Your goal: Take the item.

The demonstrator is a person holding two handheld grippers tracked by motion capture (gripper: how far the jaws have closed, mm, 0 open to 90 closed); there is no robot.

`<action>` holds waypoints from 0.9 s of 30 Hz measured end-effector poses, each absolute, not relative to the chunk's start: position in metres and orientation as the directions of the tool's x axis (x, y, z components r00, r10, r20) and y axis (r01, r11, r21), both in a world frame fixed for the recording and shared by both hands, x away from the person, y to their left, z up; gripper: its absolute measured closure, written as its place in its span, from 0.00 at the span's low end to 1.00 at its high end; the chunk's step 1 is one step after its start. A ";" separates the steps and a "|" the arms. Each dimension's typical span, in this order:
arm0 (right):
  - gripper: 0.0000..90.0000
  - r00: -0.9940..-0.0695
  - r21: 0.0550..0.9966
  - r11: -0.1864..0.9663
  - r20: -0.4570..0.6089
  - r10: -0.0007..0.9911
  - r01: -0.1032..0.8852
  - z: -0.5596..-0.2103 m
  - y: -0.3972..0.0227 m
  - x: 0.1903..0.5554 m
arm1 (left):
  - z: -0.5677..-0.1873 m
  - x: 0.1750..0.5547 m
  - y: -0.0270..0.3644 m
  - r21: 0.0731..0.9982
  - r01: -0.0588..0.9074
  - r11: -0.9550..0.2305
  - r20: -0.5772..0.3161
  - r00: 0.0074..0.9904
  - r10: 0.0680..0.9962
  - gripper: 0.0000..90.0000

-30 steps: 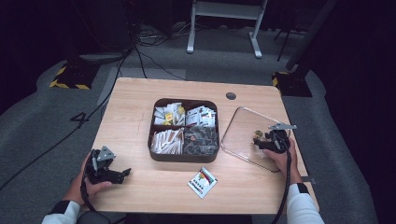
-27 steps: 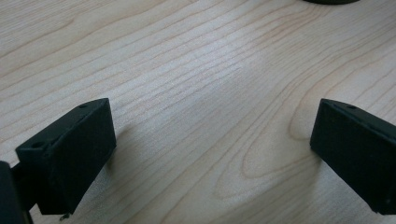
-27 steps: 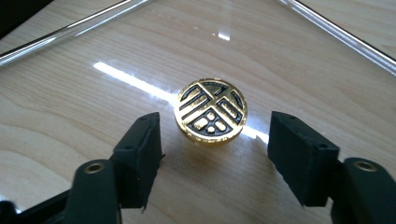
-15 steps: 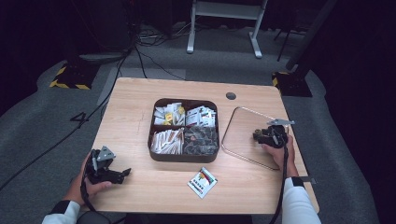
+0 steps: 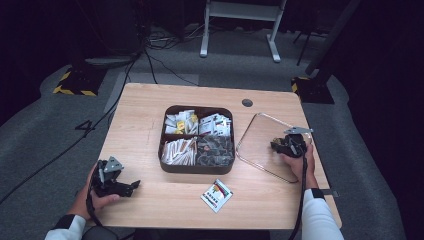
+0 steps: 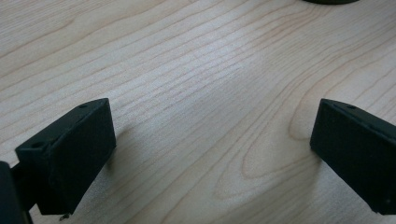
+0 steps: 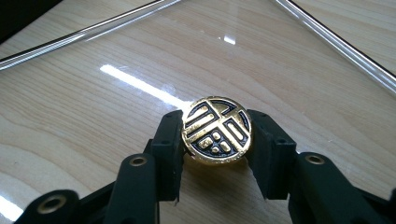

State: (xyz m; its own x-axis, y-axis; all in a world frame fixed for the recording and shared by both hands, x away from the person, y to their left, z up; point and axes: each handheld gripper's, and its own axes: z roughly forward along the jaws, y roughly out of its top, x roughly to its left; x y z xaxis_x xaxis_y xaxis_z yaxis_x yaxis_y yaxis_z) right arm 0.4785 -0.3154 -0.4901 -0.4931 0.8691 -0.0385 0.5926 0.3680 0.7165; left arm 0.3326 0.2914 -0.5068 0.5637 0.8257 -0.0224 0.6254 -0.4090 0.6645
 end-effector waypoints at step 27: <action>0.65 -0.497 0.750 0.360 -0.047 0.866 0.555 -0.472 -0.321 0.468 | -0.507 0.333 0.291 0.665 0.625 -0.410 -0.020 0.563 0.826 0.00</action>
